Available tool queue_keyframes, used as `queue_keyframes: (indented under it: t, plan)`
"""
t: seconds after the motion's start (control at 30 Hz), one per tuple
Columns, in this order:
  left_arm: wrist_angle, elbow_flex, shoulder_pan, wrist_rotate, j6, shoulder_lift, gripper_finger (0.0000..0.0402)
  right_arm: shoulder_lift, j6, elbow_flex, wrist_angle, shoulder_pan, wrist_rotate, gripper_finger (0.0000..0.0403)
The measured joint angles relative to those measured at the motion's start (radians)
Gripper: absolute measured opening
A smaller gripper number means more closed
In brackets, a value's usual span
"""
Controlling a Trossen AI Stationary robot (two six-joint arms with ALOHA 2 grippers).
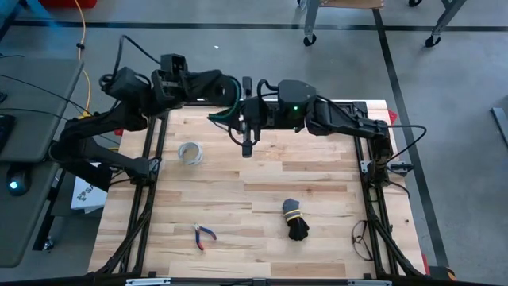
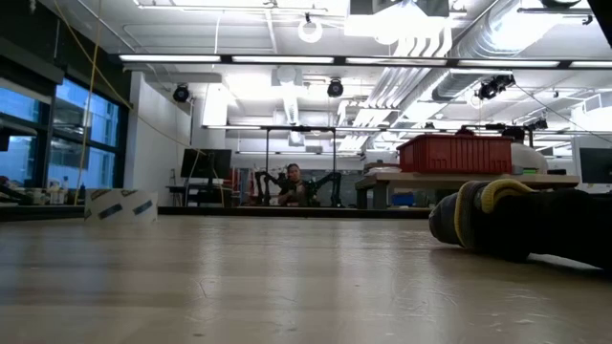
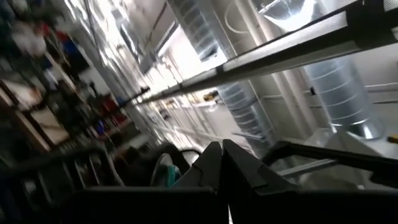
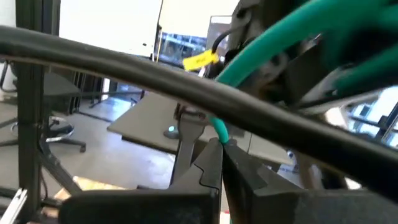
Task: Coil cords
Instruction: Coil the green wire on the spool
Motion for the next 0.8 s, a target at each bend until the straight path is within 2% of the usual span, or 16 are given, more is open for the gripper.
queue_keyframes:
  t: [0.27,0.4,0.8]
  plan:
    - [-0.003,0.0,-0.058,0.008,-0.088,0.005,0.0001,-0.001,-0.004,0.0,0.031,-0.017,-0.005,0.0]
    - [-0.005,0.0,-0.074,0.012,-0.084,0.001,0.0001,-0.01,-0.002,0.0,0.053,-0.026,-0.048,0.0]
    - [-0.062,0.001,-0.094,0.009,-0.032,-0.003,0.0001,-0.042,0.004,0.0,0.047,-0.042,-0.091,0.0]
